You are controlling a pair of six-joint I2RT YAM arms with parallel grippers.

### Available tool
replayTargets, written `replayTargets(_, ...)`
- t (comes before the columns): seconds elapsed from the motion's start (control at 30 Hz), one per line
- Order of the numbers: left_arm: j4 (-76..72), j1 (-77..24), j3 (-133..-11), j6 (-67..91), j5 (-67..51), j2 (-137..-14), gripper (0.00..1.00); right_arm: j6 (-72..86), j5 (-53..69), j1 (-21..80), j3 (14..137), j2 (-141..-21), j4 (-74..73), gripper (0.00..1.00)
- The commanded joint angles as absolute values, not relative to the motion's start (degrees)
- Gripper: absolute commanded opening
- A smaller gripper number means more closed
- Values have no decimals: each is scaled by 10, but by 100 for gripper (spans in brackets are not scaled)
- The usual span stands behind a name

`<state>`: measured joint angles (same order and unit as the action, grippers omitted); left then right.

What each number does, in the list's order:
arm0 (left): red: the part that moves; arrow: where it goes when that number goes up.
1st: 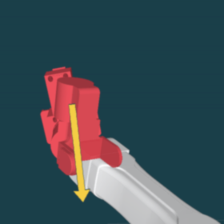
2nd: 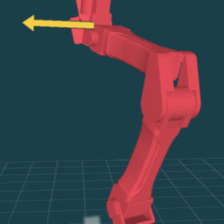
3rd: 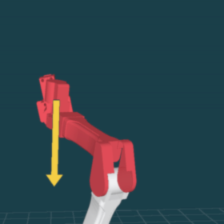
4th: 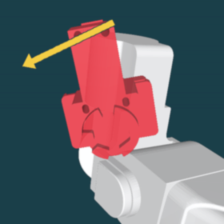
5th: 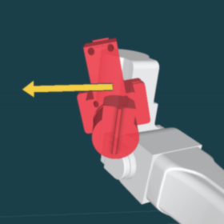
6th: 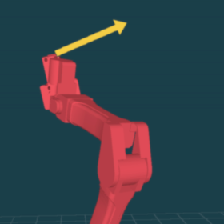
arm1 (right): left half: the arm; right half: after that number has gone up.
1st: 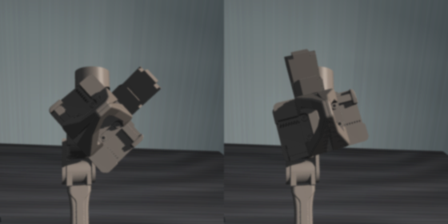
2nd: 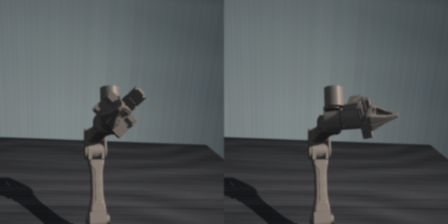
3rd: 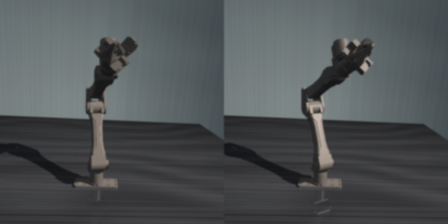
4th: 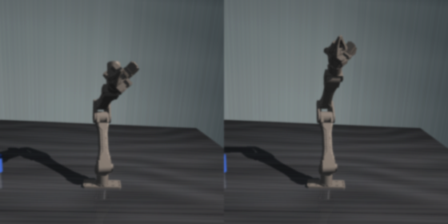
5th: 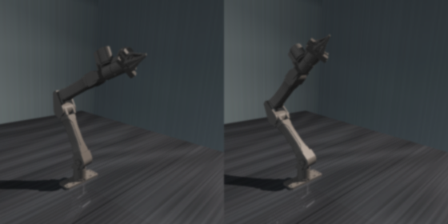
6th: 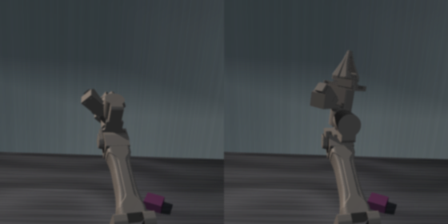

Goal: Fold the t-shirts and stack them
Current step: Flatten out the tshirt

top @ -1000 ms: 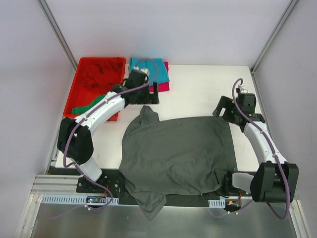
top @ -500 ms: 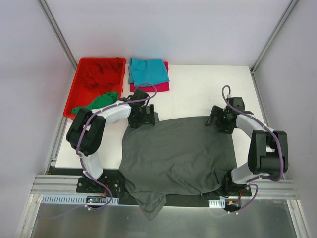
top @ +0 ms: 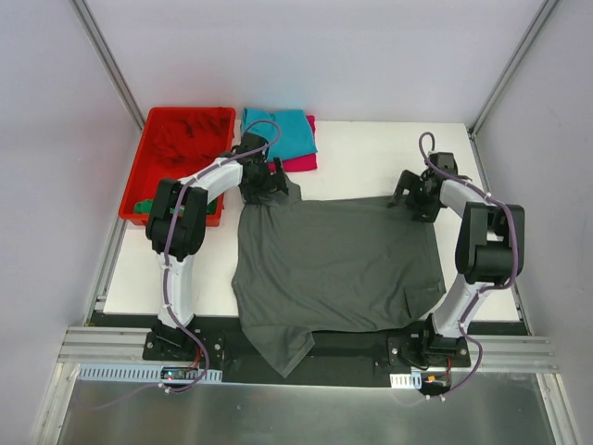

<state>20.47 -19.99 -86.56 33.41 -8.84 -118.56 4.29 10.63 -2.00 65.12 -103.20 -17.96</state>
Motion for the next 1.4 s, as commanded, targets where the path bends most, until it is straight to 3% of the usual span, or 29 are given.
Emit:
replayTargets(0.0, 234, -180, -930, 313, -94, -1251, 99, 39, 102, -30, 722, -1096, -228, 96)
replayTargets(0.33, 257, -171, -1045, 313, -62, -1313, 99, 20, 82, -40, 790, -1129, -236, 96)
replayTargets(0.53, 260, -171, -1046, 316, -73, -1298, 99, -21, 45, -41, 785, -1086, -258, 96)
replayTargets(0.73, 260, -178, -1001, 309, -35, -1217, 99, -31, -98, -22, 781, -978, -379, 96)
replayTargets(0.87, 262, -190, -945, 299, -10, -1148, 99, -1, -263, 57, 711, -895, -462, 96)
replayTargets(1.0, 263, -213, -885, 285, 19, -1092, 99, 96, -305, 140, 602, -831, -512, 99)
replayTargets(1.17, 262, -248, -806, 280, 22, -1041, 99, 183, -215, 193, 472, -715, -487, 86)
replayTargets(1.37, 257, -264, -759, 301, 11, -1022, 99, 225, -145, 200, 359, -623, -426, 56)
